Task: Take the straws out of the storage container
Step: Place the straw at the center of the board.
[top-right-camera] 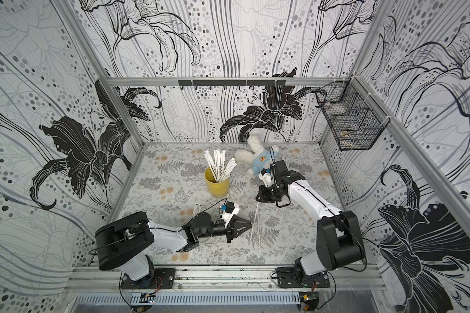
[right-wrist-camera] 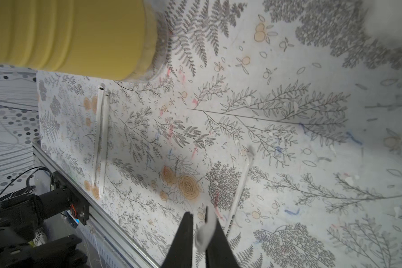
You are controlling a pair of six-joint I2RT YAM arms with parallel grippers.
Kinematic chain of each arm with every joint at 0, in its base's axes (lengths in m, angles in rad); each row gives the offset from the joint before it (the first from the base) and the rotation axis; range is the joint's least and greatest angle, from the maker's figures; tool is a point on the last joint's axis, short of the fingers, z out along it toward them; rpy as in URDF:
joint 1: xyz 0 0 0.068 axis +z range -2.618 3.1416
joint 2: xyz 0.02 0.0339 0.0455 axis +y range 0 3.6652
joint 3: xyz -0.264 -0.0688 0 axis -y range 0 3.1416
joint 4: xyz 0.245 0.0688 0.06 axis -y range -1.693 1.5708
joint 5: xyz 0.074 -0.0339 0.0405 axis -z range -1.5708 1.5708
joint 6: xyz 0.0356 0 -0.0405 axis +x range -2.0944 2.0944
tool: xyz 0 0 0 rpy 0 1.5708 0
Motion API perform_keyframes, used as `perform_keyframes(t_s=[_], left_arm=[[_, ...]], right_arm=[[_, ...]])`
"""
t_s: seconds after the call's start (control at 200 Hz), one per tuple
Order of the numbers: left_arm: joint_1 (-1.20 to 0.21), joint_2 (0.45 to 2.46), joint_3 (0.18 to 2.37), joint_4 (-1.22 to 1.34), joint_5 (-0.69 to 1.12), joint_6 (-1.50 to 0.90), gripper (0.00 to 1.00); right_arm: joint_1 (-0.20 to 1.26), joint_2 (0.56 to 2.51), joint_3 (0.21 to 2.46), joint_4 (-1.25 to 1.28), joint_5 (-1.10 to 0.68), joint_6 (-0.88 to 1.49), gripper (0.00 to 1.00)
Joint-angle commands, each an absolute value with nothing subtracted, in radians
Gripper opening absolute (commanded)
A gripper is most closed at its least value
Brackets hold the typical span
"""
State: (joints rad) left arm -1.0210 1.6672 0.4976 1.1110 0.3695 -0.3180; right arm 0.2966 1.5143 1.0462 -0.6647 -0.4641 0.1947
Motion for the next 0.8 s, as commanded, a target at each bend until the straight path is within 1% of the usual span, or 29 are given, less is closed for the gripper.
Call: perform_keyframes(t_s=[0.0, 0.11, 0.175, 0.491, 0.796], left_arm=[[-1.026, 1.677, 0.543, 1.104, 0.361, -0.306, 0.22], [-1.026, 1.668, 0.558, 1.022, 0.335, -0.262, 0.22], [-1.026, 1.663, 0.561, 1.003, 0.325, -0.241, 0.22], [-1.026, 1.667, 0.56, 1.0, 0.331, -0.25, 0.22], [-1.026, 1.627, 0.534, 0.997, 0.342, -0.236, 0.22]], right_arm=[[0.291, 1.559, 1.021, -0.675, -0.425, 0.196, 0.15], [0.291, 1.572, 1.033, -0.667, -0.459, 0.192, 0.08], [0.291, 1.572, 1.049, -0.665, -0.482, 0.192, 0.0], [0.291, 1.572, 1.085, -0.739, -0.52, 0.185, 0.0], [0.291, 1.521, 1.103, -0.833, -0.431, 0.204, 0.0]])
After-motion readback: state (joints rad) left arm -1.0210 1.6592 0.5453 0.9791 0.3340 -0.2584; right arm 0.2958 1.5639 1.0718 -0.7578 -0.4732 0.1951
